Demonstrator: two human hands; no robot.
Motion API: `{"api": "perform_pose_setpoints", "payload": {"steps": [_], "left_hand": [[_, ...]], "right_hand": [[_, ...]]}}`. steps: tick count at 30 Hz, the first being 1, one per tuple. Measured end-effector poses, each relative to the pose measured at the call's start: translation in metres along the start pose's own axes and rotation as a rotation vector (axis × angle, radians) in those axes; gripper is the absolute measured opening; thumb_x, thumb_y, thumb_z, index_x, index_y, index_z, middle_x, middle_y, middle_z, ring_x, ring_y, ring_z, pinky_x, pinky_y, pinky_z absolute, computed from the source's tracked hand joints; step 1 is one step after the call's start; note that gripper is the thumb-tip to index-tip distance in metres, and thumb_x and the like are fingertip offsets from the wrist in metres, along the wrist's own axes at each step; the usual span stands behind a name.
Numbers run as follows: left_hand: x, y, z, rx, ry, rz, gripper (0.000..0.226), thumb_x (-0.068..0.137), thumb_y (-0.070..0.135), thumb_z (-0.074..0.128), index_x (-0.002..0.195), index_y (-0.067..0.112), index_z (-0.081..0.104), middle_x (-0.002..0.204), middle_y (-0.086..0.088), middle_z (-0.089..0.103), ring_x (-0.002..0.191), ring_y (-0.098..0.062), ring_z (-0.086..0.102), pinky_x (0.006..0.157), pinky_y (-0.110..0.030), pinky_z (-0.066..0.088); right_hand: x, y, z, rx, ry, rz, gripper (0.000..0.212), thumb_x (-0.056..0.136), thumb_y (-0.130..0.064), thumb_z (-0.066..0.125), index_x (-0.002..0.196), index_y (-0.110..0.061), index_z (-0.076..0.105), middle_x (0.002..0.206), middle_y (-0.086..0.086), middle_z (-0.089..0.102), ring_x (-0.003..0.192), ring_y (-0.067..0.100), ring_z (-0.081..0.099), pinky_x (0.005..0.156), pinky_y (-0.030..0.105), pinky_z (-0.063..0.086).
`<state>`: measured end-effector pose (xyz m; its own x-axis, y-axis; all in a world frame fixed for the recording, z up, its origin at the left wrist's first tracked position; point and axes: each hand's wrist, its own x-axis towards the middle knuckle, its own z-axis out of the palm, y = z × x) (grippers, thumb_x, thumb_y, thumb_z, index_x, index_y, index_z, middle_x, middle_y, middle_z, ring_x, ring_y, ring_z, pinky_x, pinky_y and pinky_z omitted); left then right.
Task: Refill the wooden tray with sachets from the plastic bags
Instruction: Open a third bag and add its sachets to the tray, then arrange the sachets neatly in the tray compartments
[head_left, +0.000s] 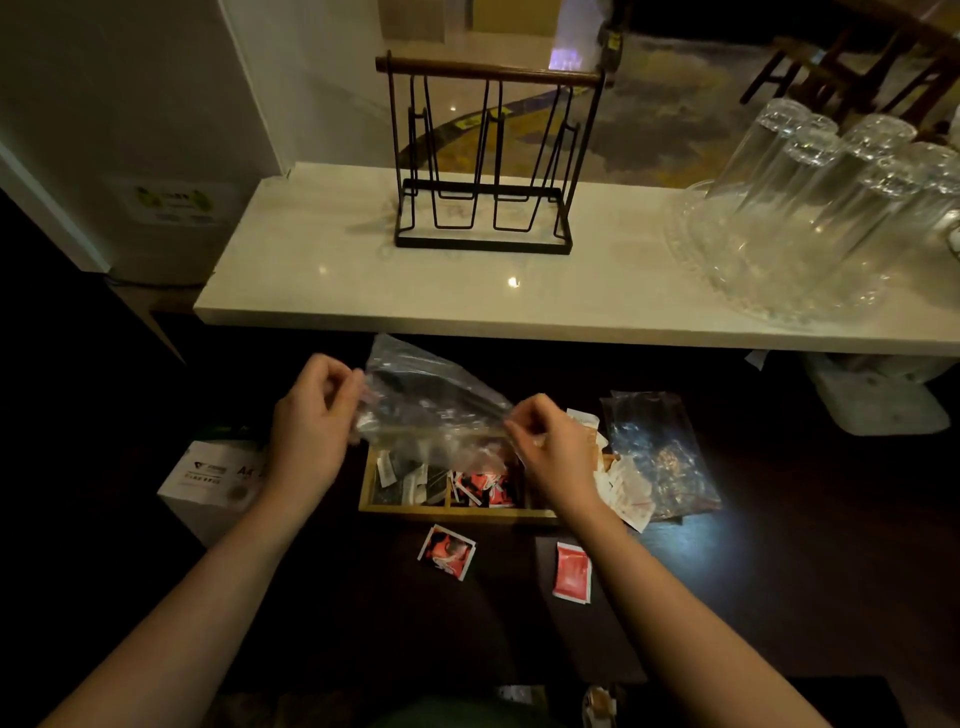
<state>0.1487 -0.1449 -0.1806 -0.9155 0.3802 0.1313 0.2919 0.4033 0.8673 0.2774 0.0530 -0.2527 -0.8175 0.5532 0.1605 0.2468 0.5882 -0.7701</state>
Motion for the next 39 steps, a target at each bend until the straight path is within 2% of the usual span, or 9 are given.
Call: {"api": "perform_pose_setpoints", "payload": {"steps": [5,11,15,22,25,28,33,36,39], "left_hand": [[-0.049,-0.042,0.052,0.397,-0.368,0.053,0.008,0.095,0.027,0.046,0.096,0.025,0.054,0.085,0.007,0.062,0.068,-0.006,0.059,0.058,-0.026,0.051],[-0.098,-0.106,0.090,0.797,-0.867,0.389,0.056,0.069,0.019,0.074,0.123,0.025,0.056,0.127,0.004,0.058,0.117,-0.016,0.055,0.081,-0.028,0.054],[-0.100,-0.120,0.098,0.999,-0.850,0.465,0.082,0.017,0.022,0.091,0.097,0.026,0.073,0.101,0.002,0.073,0.091,-0.017,0.071,0.055,-0.025,0.058],[-0.101,-0.119,0.114,1.074,-0.836,0.620,0.055,0.035,0.019,0.090,0.087,0.016,0.073,0.078,-0.005,0.070,0.067,-0.020,0.066,0.045,-0.027,0.052],[-0.099,-0.110,0.115,1.082,-0.861,0.550,0.056,0.039,0.014,0.089,0.092,0.015,0.071,0.083,-0.006,0.068,0.071,-0.021,0.065,0.046,-0.028,0.051],[-0.096,-0.106,0.114,1.000,-0.862,0.414,0.044,0.081,0.009,0.062,0.123,0.016,0.051,0.119,-0.008,0.059,0.107,-0.024,0.057,0.078,-0.034,0.052],[-0.085,-0.100,0.112,0.542,-0.688,-0.020,0.027,0.091,0.025,0.055,0.118,0.027,0.057,0.111,0.004,0.067,0.096,-0.009,0.063,0.080,-0.023,0.050],[-0.080,-0.095,0.113,0.196,-0.677,-0.286,0.031,0.092,0.019,0.057,0.123,0.020,0.056,0.114,-0.003,0.066,0.083,-0.010,0.068,0.070,-0.025,0.057],[-0.078,-0.088,0.110,-0.001,-0.668,-0.465,0.022,0.094,0.013,0.053,0.116,0.015,0.053,0.109,-0.007,0.067,0.080,-0.016,0.070,0.067,-0.033,0.060]], "right_hand": [[-0.020,0.051,-0.047,-0.061,0.282,0.108,0.018,0.083,-0.005,0.066,0.081,-0.020,0.056,0.072,-0.002,0.060,0.066,0.017,0.057,0.061,0.026,0.042],[-0.042,0.104,-0.088,-0.236,0.444,0.353,0.015,0.085,-0.014,0.061,0.098,-0.019,0.058,0.080,0.005,0.066,0.073,0.026,0.061,0.063,0.036,0.045],[-0.048,0.130,-0.097,-0.378,0.481,0.492,0.018,0.087,-0.022,0.052,0.106,-0.021,0.054,0.086,0.008,0.065,0.077,0.030,0.061,0.061,0.033,0.042],[-0.048,0.151,-0.088,-0.528,0.333,0.700,0.034,0.085,-0.023,0.058,0.116,-0.013,0.052,0.098,0.020,0.066,0.088,0.040,0.062,0.069,0.041,0.046],[-0.053,0.146,-0.085,-0.643,0.336,0.638,0.048,0.081,-0.031,0.071,0.115,-0.003,0.052,0.104,0.021,0.062,0.094,0.039,0.059,0.076,0.046,0.047],[-0.066,0.128,-0.076,-0.640,0.367,0.444,0.043,0.081,-0.029,0.071,0.112,-0.004,0.054,0.099,0.014,0.061,0.087,0.030,0.059,0.072,0.040,0.047],[-0.111,0.114,-0.018,-0.658,-0.327,0.155,0.040,0.085,-0.032,0.063,0.120,-0.020,0.048,0.121,0.000,0.051,0.101,0.019,0.059,0.072,0.029,0.053],[-0.119,0.120,-0.002,-0.657,-0.448,0.311,0.071,0.074,-0.043,0.072,0.132,-0.019,0.039,0.133,0.002,0.042,0.114,0.023,0.050,0.081,0.035,0.055],[-0.106,0.117,0.000,-0.638,-0.539,0.384,0.053,0.078,-0.034,0.071,0.121,-0.018,0.046,0.126,0.004,0.053,0.113,0.022,0.054,0.086,0.036,0.053]]}}
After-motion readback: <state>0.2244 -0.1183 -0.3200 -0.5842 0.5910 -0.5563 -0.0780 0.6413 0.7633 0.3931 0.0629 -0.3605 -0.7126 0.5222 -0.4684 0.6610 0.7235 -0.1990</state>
